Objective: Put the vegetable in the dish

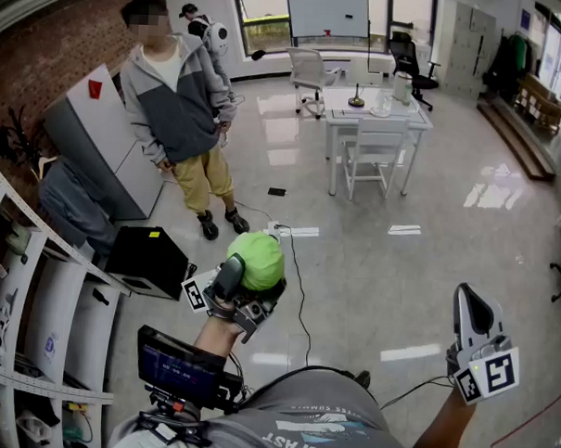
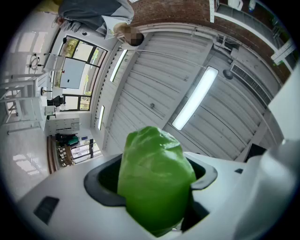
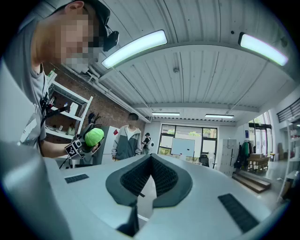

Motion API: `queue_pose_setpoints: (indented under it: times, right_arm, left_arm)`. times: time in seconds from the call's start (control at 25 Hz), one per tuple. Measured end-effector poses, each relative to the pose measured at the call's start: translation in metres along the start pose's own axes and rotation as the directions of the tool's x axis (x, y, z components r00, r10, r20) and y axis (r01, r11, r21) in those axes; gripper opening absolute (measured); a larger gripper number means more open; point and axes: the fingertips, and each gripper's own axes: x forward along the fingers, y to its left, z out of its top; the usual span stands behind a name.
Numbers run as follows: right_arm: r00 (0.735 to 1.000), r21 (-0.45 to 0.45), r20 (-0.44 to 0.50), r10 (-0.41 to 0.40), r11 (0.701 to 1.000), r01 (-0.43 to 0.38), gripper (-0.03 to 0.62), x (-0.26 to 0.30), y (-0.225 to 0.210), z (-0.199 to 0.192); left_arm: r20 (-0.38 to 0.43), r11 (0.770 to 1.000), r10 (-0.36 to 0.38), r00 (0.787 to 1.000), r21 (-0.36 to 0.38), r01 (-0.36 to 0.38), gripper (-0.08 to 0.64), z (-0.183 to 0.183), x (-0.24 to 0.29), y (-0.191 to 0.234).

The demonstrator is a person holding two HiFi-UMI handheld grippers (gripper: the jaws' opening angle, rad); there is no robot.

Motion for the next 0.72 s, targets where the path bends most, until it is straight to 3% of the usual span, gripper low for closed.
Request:
queue_pose_setpoints:
  times: [0.48, 0.72]
  right_arm:
    - [1.0, 0.004, 0.006, -0.027, 1.0, 0.027, 0.006, -0.001, 0.014, -0.008]
    - [0.999, 0.042, 0.046, -0.016, 0.999, 0.014, 0.008, 0.012, 0.006, 0.006]
  left_arm:
    - [-0.007, 1.0, -0.014, 1.0, -0.02, 0.014, 0.356, 0.003, -0.015, 0.001]
    - [-0.018, 0.999, -0.011, 1.0, -0.037, 0.01, 0.356, 0.013, -0.004, 0.014]
